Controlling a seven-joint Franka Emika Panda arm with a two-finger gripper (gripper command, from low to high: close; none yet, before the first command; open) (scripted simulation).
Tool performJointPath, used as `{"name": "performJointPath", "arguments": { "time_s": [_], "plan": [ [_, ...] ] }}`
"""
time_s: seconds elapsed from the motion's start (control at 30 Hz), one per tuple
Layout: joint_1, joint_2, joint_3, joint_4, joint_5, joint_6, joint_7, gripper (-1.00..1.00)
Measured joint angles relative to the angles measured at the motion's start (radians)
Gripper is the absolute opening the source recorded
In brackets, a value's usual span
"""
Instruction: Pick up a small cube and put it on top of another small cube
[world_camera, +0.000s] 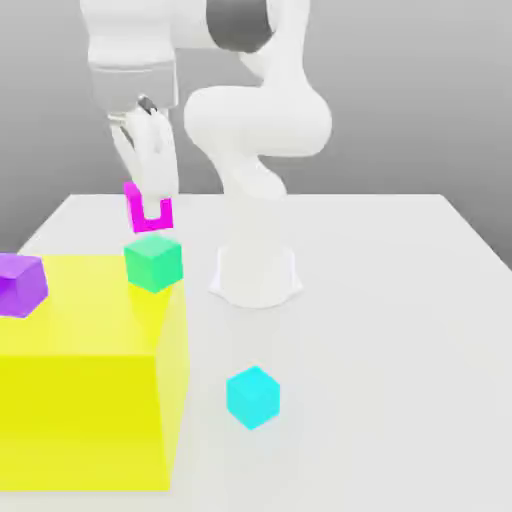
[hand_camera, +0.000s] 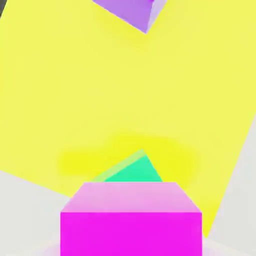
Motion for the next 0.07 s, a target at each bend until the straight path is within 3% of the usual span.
{"name": "performJointPath", "arguments": {
  "time_s": [0.07],
  "plan": [
    [0.000, 0.000, 0.000, 0.000, 0.000, 0.000, 0.000, 1.00]
  ]
}}
